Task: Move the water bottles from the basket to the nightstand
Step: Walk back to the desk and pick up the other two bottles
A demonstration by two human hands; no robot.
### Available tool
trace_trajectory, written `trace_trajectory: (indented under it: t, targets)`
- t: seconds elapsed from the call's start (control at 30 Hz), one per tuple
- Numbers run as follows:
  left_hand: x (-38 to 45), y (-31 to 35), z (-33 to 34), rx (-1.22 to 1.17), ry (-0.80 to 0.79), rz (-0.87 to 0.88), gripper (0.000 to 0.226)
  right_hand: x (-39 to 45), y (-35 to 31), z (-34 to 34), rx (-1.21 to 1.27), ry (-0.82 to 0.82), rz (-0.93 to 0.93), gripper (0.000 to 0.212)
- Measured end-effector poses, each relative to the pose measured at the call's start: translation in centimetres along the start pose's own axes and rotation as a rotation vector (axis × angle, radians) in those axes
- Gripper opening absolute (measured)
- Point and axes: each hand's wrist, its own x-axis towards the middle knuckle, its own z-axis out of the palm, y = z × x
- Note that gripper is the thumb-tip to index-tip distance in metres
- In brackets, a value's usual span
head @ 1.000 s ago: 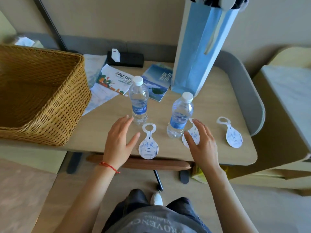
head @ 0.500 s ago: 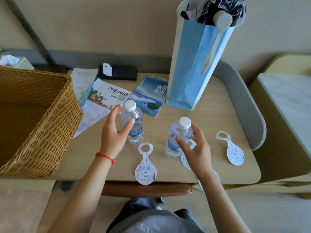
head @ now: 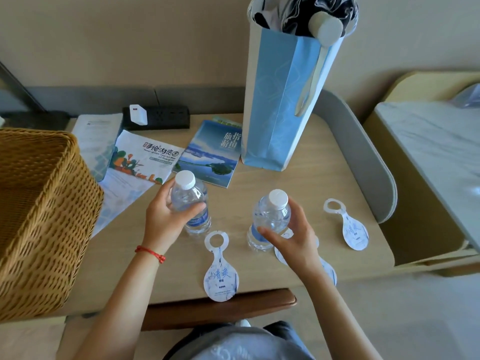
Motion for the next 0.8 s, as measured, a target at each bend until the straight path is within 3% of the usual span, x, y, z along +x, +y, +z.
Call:
trace_trajectory:
  t: [0.53,0.63,0.8]
  targets:
    - [2.0,-1.1,-1.1,-0.045,-0.045,0.084,0.056,0.8,-0.3,2.0,0.084,0.206,-0.001,0.060]
    - [2.7,-0.8,-1.9,-0.118,-0.053,0.063,0.044,0.6,-0.7,2.2,0.147,0.267,0.029,0.060]
    - [3.2,-0.8,-3.3,-0.081,-0.056,0.116,0.040,-0.5,-2.2,1.8,0.230,0.366,0.015,0.038]
